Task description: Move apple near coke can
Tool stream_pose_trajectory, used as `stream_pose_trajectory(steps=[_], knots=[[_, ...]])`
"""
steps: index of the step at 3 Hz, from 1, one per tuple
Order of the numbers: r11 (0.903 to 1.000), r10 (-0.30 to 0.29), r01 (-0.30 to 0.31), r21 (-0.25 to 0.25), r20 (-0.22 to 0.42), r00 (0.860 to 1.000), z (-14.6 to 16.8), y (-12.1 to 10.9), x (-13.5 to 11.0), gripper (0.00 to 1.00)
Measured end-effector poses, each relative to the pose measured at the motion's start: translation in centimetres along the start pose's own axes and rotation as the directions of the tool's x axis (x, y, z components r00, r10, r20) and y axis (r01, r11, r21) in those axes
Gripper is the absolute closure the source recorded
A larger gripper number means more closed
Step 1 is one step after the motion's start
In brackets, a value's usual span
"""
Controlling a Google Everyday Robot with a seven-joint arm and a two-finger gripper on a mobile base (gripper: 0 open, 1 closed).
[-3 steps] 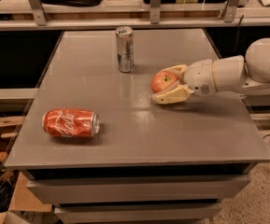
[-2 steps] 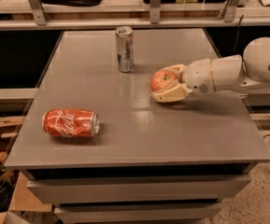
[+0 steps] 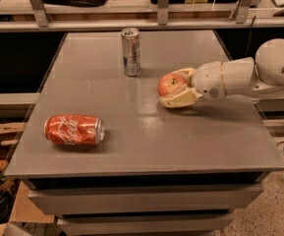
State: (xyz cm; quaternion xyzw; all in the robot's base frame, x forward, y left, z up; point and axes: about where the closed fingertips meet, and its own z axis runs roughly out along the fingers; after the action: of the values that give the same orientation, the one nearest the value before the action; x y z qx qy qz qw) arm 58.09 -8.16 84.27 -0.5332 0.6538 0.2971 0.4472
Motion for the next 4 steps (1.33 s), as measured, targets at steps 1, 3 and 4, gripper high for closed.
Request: stream_pose_trajectory(steps=[1,3,4], knots=[[1.0,0.0,0.0,0.0,0.0,1.0,0.0,0.0,0.0,1.0],[1.0,-0.001,0.001,-0.001,-0.001,1.0,0.0,0.0,0.0,1.0],[0.9959,-0.077,0.075,-0.051,-0.029,0.997,-0.2,1.0,-2.7,1.0]])
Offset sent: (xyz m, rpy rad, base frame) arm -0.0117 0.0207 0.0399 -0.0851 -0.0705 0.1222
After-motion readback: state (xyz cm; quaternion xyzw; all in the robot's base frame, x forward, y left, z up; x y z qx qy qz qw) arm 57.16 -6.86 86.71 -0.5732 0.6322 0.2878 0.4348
